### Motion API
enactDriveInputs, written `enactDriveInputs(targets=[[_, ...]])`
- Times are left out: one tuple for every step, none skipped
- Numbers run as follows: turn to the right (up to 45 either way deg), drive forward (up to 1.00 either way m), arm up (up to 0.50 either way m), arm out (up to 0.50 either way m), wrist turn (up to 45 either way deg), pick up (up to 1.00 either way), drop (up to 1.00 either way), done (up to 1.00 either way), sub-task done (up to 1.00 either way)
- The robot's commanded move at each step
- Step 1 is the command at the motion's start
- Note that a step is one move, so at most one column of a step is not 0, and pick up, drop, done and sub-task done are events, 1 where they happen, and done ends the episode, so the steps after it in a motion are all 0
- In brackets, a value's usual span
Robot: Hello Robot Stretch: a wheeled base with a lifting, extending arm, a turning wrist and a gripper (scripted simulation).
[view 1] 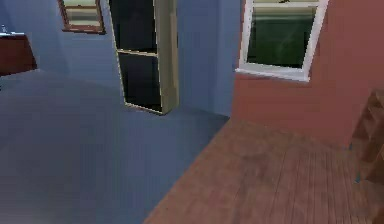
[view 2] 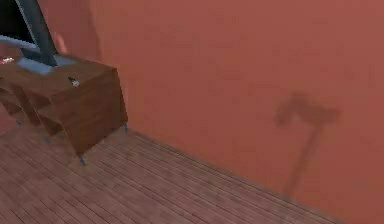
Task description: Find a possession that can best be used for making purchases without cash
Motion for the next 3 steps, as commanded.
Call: enactDriveInputs(targets=[[-45.0, 0.0, 0.0, 0.0, 0.0, 0.0, 0.0, 0.0, 0.0], [-45.0, 0.0, 0.0, 0.0, 0.0, 0.0, 0.0, 0.0, 0.0], [-45.0, 0.0, 0.0, 0.0, 0.0, 0.0, 0.0, 0.0, 0.0]])
